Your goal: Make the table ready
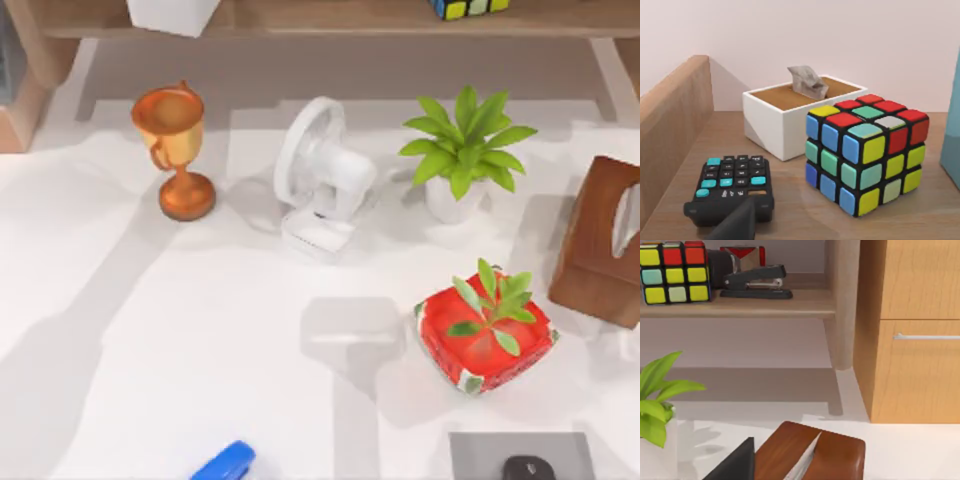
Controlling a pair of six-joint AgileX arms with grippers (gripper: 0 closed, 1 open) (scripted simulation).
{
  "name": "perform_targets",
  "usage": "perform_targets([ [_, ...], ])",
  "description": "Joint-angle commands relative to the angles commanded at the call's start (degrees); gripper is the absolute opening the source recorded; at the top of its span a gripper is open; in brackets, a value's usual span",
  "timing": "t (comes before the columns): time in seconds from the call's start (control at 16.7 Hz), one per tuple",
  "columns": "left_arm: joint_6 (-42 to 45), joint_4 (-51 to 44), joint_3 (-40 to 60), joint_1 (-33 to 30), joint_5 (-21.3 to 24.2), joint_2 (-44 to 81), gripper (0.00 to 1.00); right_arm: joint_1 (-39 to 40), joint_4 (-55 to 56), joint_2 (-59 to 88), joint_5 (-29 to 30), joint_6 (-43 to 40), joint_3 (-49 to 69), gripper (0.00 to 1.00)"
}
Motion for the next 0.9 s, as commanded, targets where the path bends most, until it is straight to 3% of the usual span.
perform_targets([
  [0.42, 0.0, -1.7, 29.6, -7.6, -7.2, 26.8, 1.0, 0.0, 0.0, 0.0, 0.0, 0.0, 0.0, 1.0],
  [0.9, -0.1, -2.0, 34.0, -8.5, -8.3, 30.9, 1.0, 0.0, 0.0, 0.0, 0.0, 0.0, 0.0, 1.0],
])
